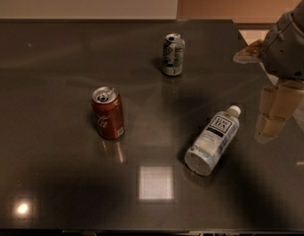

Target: Move blue plastic bottle near coke can

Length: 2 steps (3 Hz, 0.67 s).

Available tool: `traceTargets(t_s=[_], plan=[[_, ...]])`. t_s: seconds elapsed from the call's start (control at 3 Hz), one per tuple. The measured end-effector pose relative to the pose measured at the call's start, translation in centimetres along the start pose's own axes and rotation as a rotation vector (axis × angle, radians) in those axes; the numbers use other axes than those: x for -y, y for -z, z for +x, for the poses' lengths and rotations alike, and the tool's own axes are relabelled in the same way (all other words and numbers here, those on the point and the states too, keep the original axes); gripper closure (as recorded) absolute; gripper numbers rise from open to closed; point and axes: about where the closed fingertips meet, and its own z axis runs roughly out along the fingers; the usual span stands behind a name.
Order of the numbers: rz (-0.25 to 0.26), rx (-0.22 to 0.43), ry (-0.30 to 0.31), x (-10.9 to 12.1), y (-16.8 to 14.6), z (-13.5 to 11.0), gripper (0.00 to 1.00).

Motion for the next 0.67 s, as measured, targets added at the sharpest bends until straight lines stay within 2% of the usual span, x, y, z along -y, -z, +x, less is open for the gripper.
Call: traceTargets(t_s=[0.67], plan=[[-0.139, 0.012, 0.311, -1.7, -5.2, -1.7, 0.0]])
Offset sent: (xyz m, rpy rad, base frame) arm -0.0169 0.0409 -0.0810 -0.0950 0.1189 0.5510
